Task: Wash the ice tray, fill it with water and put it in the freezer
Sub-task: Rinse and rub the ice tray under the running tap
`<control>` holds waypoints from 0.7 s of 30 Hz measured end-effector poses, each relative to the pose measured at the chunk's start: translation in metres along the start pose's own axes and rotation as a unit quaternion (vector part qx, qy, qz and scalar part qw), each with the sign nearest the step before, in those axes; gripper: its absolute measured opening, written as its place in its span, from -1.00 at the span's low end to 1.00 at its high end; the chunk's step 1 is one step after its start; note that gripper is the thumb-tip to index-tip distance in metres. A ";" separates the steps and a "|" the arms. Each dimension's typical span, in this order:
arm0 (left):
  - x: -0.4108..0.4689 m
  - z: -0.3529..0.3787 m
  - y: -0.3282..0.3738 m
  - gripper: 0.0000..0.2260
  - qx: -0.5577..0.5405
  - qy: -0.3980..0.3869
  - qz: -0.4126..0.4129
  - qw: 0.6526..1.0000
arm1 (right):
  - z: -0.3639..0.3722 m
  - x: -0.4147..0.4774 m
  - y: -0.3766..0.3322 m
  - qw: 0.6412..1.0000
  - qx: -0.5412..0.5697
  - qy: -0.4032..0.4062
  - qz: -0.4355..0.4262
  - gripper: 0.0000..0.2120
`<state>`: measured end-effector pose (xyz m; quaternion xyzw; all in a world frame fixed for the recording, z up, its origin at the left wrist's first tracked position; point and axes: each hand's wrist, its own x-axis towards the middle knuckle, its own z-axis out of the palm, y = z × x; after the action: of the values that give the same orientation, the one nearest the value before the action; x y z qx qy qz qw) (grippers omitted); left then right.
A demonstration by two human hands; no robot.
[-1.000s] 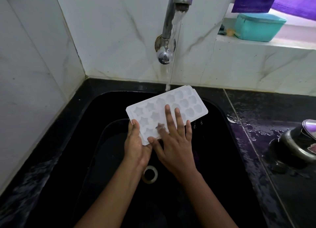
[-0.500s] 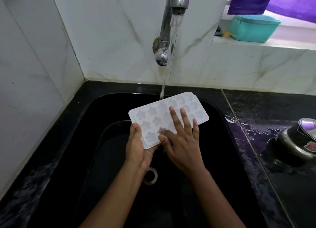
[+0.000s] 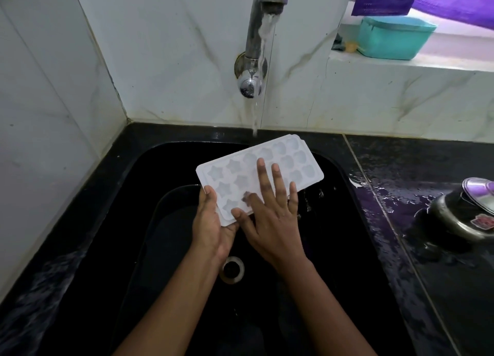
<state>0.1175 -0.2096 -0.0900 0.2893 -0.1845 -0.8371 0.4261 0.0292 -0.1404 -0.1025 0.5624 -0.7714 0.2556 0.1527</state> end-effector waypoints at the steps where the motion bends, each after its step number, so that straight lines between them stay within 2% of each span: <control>1: 0.001 -0.002 0.002 -0.66 -0.004 0.000 0.008 1.000 | 0.000 0.000 0.000 1.000 0.021 -0.019 -0.009 -0.43; 4: 0.003 -0.006 0.004 -0.67 -0.012 0.003 0.006 1.000 | -0.004 0.000 0.011 0.997 0.047 -0.056 -0.022 -0.39; 9: 0.002 -0.002 -0.004 -0.68 -0.012 -0.009 -0.020 1.000 | -0.001 0.000 0.006 0.999 -0.026 0.022 0.013 -0.58; 14: 0.005 -0.007 0.002 -0.70 -0.024 -0.010 0.007 1.000 | -0.001 -0.001 0.010 0.999 0.032 -0.034 -0.020 -0.51; 18: 0.000 -0.003 -0.004 -0.68 -0.021 -0.008 -0.031 0.999 | -0.003 -0.002 0.013 0.999 -0.035 0.014 0.001 -0.61; 21: 0.001 -0.002 -0.004 -0.66 -0.015 0.002 -0.027 1.000 | -0.001 -0.002 0.005 1.000 -0.007 0.011 0.002 -0.59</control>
<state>0.1157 -0.2085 -0.0936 0.2896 -0.1627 -0.8505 0.4077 0.0250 -0.1368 -0.1035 0.5568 -0.7726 0.2568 0.1645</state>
